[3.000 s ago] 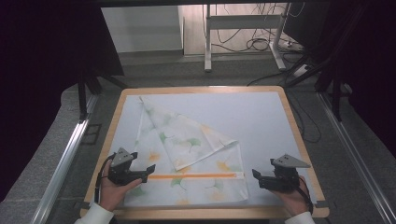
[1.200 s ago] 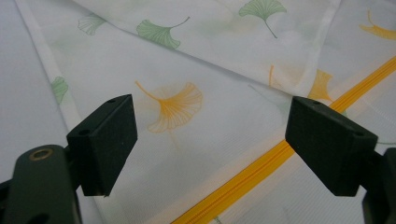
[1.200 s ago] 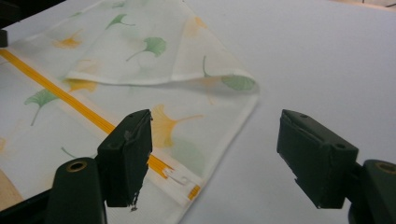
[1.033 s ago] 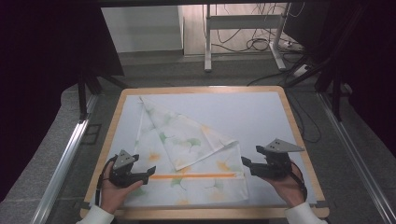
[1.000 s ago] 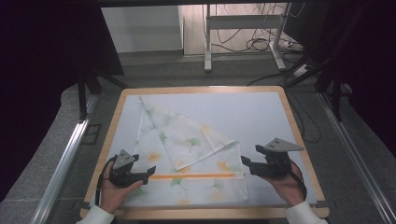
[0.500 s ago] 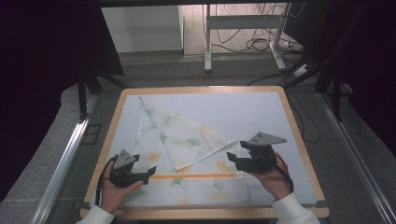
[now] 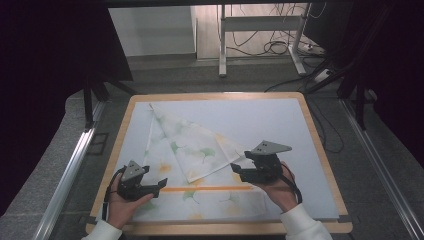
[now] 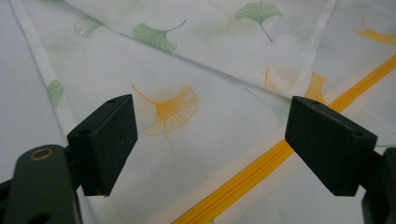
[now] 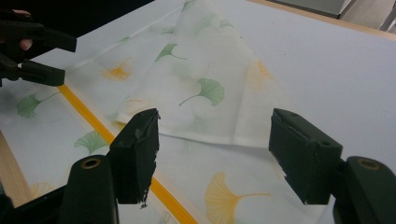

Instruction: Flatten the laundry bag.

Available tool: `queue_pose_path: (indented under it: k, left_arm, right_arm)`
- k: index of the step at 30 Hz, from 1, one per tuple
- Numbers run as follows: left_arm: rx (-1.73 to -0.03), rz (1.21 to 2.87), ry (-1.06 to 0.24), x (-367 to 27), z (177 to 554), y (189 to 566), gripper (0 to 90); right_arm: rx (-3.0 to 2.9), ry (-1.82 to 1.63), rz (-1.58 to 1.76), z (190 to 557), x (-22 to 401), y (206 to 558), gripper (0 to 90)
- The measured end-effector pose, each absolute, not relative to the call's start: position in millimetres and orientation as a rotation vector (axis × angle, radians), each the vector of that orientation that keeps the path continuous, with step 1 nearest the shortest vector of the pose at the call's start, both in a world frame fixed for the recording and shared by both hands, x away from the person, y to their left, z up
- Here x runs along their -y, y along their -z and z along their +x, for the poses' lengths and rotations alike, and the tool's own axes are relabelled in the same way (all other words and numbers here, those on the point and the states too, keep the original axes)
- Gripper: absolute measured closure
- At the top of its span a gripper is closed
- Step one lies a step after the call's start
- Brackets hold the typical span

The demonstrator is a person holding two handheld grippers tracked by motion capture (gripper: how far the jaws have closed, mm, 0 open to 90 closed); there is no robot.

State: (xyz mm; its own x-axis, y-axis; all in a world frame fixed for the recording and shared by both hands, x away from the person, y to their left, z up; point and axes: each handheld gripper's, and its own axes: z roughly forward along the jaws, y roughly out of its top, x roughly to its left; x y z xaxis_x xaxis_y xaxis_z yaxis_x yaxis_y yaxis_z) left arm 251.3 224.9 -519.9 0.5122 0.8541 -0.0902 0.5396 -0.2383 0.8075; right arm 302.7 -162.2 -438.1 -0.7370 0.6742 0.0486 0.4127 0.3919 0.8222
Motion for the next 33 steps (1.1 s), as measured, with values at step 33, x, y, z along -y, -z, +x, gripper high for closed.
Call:
queue_pose_path:
  k: [33]
  left_arm:
    - [-1.145,1.94,-0.459,-223.9,252.8,521.3,17.2]
  right_arm:
    - [-2.535,-1.188,0.814,302.7,95.0,459.1,37.8]
